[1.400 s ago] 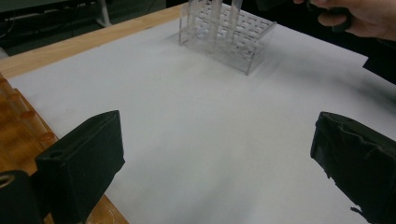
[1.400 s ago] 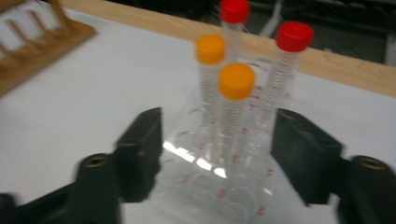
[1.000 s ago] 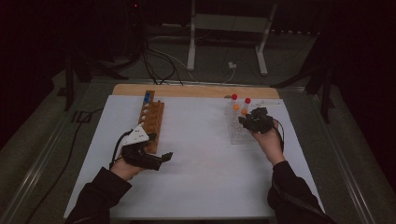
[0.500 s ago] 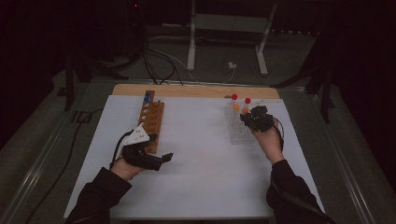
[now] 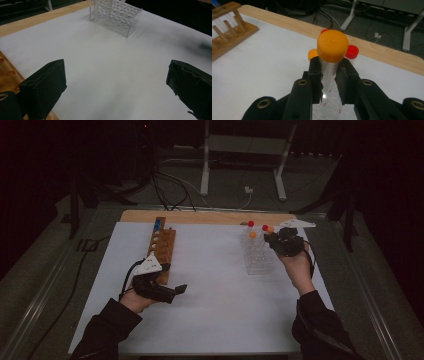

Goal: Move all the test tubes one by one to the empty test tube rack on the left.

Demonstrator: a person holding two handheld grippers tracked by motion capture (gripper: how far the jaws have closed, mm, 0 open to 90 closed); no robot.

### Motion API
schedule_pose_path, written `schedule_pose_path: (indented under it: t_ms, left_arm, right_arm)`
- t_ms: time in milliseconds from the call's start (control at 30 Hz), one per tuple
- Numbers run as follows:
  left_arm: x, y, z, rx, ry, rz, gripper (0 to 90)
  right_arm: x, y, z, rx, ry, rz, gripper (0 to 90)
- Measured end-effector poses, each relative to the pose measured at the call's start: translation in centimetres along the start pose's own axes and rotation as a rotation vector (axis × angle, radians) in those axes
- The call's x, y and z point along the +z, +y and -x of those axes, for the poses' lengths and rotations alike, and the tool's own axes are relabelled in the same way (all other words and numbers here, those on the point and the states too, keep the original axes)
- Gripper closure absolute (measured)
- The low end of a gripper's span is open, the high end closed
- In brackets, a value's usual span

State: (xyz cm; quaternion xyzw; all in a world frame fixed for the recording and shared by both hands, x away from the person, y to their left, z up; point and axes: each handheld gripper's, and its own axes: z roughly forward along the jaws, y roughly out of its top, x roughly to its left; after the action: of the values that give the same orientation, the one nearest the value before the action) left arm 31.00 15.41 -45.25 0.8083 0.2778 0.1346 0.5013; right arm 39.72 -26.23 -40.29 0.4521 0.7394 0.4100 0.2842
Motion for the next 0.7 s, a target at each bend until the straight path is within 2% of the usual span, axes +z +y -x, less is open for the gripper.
schedule_pose_path:
  t_ms: [333, 533, 700]
  left_arm:
    - [0.2, 0.8, 0.4, 0.013, -0.016, -0.003, 3.7]
    - [0.2, 1.0, 0.5, 0.013, -0.024, -0.003, 3.7]
    - [0.4, 1.2, 0.6, 0.015, -0.035, -0.008, 3.7]
  right_arm:
    - [-1.8, 0.4, -2.4, -0.036, 0.093, 0.021, 75.0]
    - [-1.9, -0.3, -4.3, -0.071, 0.158, 0.015, 75.0]
    - [-1.8, -1.3, -5.9, -0.103, 0.195, -0.004, 75.0]
